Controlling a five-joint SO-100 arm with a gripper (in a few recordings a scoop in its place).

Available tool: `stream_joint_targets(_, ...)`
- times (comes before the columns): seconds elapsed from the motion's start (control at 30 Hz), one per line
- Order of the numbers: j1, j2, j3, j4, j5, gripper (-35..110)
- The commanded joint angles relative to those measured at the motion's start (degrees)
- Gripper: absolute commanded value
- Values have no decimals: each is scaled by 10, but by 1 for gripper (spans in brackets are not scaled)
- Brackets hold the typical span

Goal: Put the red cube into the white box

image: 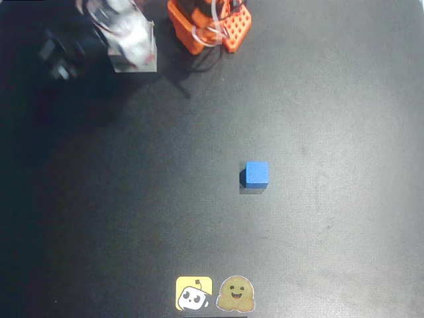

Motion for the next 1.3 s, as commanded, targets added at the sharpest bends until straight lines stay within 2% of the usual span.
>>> stream_joint_targets(0.0, 60, 14, -5, 49, -46, 0)
stream_joint_targets(0.33, 83, 10, 17, 42, -71, 0)
stream_joint_targets(0.47, 83, 19, 19, 20, -127, 16)
stream_joint_targets(0.7, 83, 25, 21, 21, -134, 25)
stream_joint_targets(0.83, 83, 25, 21, 18, -135, 23)
stream_joint_targets(0.97, 75, 36, 11, -20, -183, 0)
stream_joint_targets(1.1, -26, 35, 4, -115, -275, 0)
stream_joint_targets(1.27, -253, 13, -23, -234, -292, 0)
